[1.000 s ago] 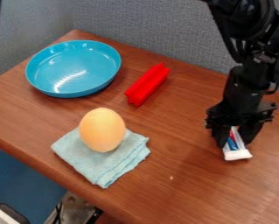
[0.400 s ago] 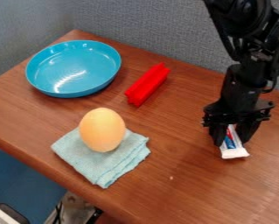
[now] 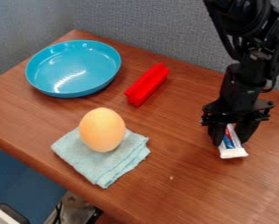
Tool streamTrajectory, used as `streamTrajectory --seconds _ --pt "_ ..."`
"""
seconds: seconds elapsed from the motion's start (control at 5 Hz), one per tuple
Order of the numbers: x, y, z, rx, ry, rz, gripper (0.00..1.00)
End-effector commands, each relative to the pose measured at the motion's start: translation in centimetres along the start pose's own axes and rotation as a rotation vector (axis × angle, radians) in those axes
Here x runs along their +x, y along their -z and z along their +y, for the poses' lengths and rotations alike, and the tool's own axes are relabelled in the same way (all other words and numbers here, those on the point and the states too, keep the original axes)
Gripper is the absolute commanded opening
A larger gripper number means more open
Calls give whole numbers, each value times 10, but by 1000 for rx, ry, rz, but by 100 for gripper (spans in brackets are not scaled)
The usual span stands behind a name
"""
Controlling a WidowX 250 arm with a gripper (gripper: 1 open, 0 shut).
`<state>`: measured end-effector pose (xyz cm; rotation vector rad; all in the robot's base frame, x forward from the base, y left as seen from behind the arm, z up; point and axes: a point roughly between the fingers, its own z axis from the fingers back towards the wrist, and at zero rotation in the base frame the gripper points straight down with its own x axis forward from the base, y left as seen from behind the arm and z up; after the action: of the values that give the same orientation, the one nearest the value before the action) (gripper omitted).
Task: Put the toothpaste on the blue plate
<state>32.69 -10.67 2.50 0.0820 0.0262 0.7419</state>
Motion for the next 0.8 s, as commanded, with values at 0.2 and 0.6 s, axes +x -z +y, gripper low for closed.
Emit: streamTrajectory --seconds 0.2,0.6 --pt "11 -37 1 -79 -1 -48 0" --pt "12 -40 4 -76 7 -45 0"
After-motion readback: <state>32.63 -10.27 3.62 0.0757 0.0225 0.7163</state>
